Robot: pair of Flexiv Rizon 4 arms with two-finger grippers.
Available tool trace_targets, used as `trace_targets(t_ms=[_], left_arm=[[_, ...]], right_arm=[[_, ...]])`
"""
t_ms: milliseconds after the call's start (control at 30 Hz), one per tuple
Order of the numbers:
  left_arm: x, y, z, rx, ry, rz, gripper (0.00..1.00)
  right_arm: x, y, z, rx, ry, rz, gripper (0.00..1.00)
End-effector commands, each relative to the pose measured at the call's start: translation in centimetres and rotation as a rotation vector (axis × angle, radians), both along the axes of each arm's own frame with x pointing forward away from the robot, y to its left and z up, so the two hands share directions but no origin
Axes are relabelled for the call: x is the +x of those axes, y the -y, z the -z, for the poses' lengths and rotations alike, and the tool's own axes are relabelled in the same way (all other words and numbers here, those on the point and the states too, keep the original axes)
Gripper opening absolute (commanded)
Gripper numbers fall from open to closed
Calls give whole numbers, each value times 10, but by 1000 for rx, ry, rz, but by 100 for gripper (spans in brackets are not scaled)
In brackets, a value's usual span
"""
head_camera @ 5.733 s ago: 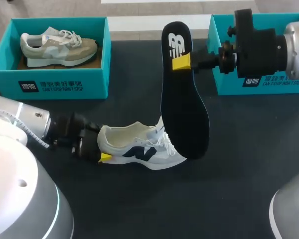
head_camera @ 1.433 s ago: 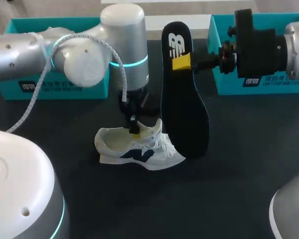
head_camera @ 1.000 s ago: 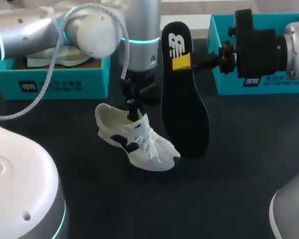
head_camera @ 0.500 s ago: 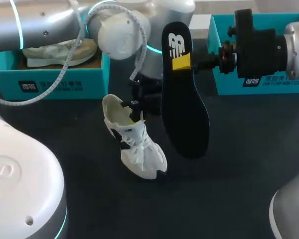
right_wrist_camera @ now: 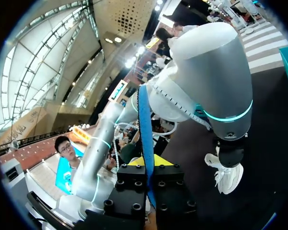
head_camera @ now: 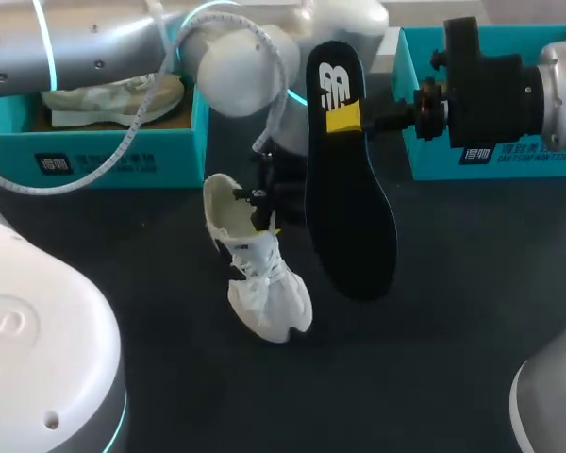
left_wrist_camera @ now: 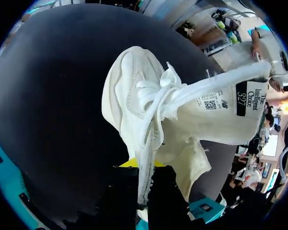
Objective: Take the shoe out of the shoebox, open the shoe tongue, remove and reinsert the insole, then place the shoe into the shoebox
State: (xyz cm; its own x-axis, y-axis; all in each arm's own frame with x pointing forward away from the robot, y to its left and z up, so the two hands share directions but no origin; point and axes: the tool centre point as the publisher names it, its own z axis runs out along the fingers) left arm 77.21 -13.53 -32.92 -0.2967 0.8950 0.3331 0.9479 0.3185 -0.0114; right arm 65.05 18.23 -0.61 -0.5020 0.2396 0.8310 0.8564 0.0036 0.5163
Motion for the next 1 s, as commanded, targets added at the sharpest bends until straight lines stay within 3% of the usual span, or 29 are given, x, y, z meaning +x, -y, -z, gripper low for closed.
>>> trace_targets(t_ms=[33, 233, 567, 1000], left_arm=[[0, 16, -2, 43, 34, 54, 0], [10, 33, 3, 35, 46, 89, 0], [11, 53, 24, 42, -11, 194, 0], [14, 72, 22, 36, -22, 264, 0]], right_arm=[[2, -4, 0, -3, -3, 1, 0], [2, -4, 0, -3, -3, 1, 0], [2, -4, 0, -3, -3, 1, 0], [2, -4, 0, -3, -3, 1, 0]])
